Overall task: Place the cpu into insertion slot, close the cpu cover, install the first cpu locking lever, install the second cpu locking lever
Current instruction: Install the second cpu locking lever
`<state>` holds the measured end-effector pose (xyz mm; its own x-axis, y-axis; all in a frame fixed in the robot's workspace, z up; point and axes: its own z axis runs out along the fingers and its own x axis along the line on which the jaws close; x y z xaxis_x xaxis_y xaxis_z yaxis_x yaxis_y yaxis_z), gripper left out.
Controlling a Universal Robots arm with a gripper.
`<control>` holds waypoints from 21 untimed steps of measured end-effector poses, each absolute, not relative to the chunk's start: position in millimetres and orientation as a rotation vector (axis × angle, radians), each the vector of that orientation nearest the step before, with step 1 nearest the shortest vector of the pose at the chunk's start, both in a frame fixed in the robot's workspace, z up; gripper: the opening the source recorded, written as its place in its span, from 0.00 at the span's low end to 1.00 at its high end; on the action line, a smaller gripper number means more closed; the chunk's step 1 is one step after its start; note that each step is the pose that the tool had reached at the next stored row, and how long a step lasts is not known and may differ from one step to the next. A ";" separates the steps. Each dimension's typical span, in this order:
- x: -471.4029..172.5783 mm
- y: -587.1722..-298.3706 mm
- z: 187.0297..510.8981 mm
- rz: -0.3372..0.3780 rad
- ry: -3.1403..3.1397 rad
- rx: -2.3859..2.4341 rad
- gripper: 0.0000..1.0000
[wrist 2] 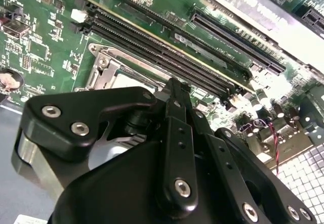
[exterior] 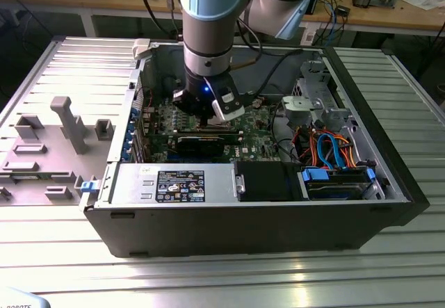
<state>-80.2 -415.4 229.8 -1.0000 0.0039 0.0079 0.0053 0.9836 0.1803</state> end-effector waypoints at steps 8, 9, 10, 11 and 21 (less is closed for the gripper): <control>-90.6 -415.4 218.3 -0.304 -3.115 -0.008 0.11; -91.5 -415.5 215.4 -0.311 -3.114 -0.008 0.11; -92.1 -415.5 213.8 -0.315 -3.113 -0.008 0.11; -92.6 -415.5 213.0 -0.317 -3.113 -0.008 0.11; -102.4 -414.8 198.1 -0.416 -3.101 -0.007 0.11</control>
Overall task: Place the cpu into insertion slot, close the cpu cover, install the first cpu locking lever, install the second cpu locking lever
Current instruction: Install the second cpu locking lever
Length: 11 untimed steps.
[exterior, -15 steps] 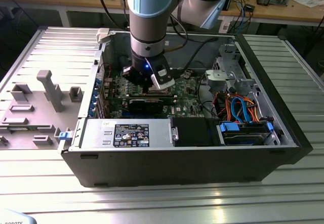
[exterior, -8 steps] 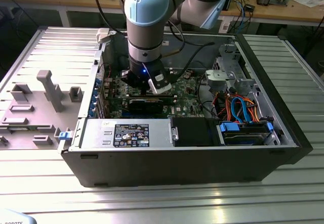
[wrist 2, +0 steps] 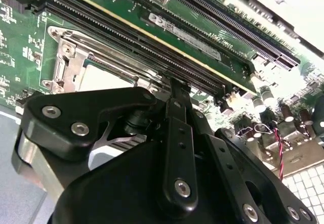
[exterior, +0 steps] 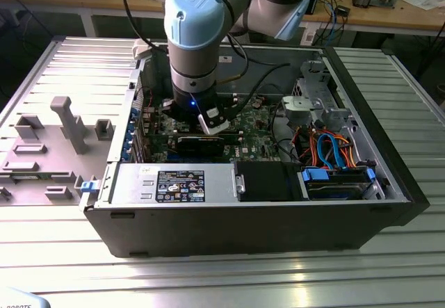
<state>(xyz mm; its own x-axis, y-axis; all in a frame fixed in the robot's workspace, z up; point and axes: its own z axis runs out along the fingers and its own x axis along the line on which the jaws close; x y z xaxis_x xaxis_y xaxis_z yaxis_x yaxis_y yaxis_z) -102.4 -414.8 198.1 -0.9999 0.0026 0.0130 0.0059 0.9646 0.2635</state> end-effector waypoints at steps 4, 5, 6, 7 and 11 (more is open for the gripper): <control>-102.6 -414.0 197.0 -0.424 -3.100 -0.007 0.11; -102.6 -413.5 196.6 -0.426 -3.100 -0.007 0.11; -102.6 -413.2 196.4 -0.427 -3.100 -0.007 0.11; -102.6 -413.0 196.2 -0.428 -3.100 -0.007 0.11; -102.6 -412.1 195.9 -0.434 -3.099 -0.007 0.11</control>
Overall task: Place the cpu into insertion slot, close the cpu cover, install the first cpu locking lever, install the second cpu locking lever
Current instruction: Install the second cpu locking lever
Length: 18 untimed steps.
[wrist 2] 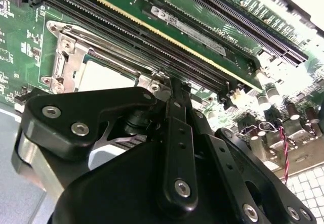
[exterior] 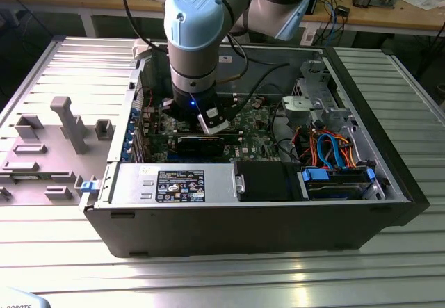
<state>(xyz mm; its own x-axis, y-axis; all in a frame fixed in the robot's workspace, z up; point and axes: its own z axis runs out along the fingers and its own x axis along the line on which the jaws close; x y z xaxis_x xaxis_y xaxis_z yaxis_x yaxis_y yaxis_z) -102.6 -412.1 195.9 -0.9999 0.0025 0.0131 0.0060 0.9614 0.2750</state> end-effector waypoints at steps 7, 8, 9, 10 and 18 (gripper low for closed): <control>-102.8 -410.8 196.0 -0.438 -3.097 -0.007 0.11; -102.8 -410.7 196.1 -0.438 -3.097 -0.007 0.11; -102.8 -410.6 196.3 -0.438 -3.096 -0.007 0.11; -102.8 -410.4 196.6 -0.438 -3.096 -0.007 0.11; -103.0 -409.3 217.7 -0.438 -3.095 -0.007 0.11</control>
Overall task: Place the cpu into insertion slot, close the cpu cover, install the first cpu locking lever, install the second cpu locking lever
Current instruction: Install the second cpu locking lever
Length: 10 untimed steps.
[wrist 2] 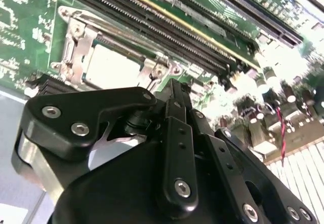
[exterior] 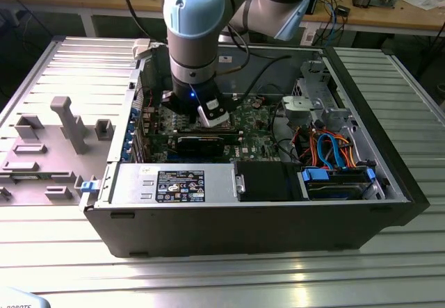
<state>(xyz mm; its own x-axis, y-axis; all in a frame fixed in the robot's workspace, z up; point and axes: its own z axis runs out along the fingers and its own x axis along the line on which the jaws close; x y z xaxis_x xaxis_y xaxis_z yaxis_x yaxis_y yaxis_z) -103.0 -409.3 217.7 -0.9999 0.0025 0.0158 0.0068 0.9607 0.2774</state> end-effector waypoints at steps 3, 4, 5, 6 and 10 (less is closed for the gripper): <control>-103.1 -409.1 228.9 -0.438 -3.095 -0.007 0.11; -103.1 -409.1 230.2 -0.438 -3.095 -0.007 0.11; -103.1 -409.1 230.2 -0.438 -3.095 -0.007 0.11; -103.1 -409.1 230.2 -0.438 -3.095 -0.007 0.11; -103.1 -409.1 230.2 -0.438 -3.095 -0.008 0.11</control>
<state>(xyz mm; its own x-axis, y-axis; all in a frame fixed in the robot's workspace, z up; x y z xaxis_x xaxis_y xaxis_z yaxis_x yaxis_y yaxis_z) -103.1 -409.1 230.2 -0.9999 0.0025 0.0165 0.0070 0.9607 0.2774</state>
